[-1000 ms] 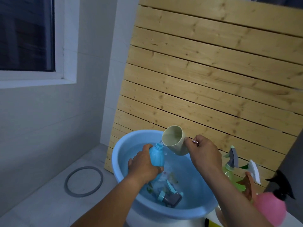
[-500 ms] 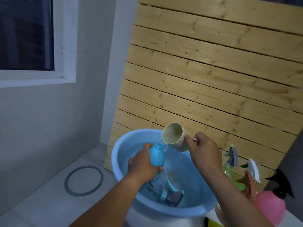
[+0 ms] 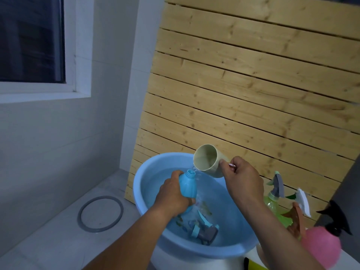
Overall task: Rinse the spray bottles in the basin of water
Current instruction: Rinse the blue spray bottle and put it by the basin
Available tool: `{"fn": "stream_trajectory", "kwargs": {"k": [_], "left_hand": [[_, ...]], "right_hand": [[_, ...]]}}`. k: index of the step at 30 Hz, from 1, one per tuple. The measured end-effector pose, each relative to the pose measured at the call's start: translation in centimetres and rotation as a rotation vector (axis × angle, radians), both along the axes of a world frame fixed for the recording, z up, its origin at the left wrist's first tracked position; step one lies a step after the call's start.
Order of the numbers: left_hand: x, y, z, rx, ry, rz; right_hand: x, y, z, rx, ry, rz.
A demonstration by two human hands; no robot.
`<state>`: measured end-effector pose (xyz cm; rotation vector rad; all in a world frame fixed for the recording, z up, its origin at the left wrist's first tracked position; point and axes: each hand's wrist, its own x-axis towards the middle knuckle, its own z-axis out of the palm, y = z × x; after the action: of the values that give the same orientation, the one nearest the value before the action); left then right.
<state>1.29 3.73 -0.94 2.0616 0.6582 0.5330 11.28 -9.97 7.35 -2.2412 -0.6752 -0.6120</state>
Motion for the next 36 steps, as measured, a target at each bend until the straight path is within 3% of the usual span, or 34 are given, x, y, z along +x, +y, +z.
{"fn": "stream_trajectory", "kwargs": {"k": [36], "left_hand": [[0.00,-0.04,0.05,-0.005,0.018,-0.017]], "right_hand": [[-0.46,-0.40,-0.46,-0.054,-0.117,0.023]]}}
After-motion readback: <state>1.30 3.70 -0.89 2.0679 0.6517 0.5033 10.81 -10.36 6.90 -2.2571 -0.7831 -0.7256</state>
